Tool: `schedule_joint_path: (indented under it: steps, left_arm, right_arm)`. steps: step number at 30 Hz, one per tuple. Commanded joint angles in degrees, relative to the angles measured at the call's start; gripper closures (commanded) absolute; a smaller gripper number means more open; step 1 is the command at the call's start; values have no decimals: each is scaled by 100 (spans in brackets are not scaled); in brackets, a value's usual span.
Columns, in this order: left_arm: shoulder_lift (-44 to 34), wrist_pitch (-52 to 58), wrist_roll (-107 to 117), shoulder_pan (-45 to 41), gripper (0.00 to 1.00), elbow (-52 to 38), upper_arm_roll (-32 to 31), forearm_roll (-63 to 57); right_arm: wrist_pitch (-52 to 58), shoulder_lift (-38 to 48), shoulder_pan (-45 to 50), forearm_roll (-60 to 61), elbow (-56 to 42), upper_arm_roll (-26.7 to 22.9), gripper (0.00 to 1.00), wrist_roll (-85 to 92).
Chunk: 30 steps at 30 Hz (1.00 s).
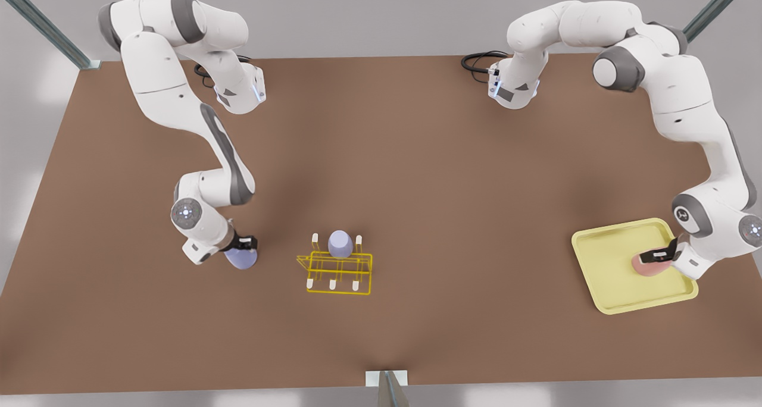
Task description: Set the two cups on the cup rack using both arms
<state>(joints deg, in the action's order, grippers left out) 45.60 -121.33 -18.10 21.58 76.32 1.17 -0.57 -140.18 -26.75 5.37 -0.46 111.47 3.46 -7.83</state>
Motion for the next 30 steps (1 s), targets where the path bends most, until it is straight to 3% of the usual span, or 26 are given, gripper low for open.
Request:
schedule_joint_path:
  steps: [1, 4, 8, 9, 13, 15, 17, 23, 30]
  left_arm:
    - [-218, 751, 1132, -127, 18, 5, -64, 13]
    - [-508, 1226, 2064, -944, 18, -47, -223, 4]
    - [-666, 1314, 4841, -1428, 18, -223, -1655, -39]
    - [-631, 1305, 5807, -1885, 18, -434, -1673, -31]
    - [125, 911, 7645, -2834, 18, -1910, -1831, -13]
    - [230, 40, 8076, -3019, 18, -1937, -2094, 13]
    - [459, -84, 8094, -3256, 18, -2174, -2385, 84]
    - [907, -1244, 8929, -4065, 17, -2728, -2393, 321]
    - [1276, -1744, 8876, -4452, 17, -2895, -2376, 321]
  right_arm:
    - [17, 135, 17, 309, -90, 85, 18, -78]
    - [35, 82, 17, 836, -618, 243, 18, -52]
    - [26, -305, -1, 1601, -1575, 252, 18, -43]
    - [26, -480, -10, 1698, -1865, 252, 18, -43]
    - [35, -929, -19, 2181, -2753, 366, 18, -78]
    - [43, -955, -10, 2393, -2850, 463, 18, -78]
    - [35, -964, -10, 2595, -2921, 621, 18, -70]
    - [52, -982, 17, 2630, -2833, 911, 18, -70]
    - [70, -999, 52, 2621, -2657, 1034, 18, -8]
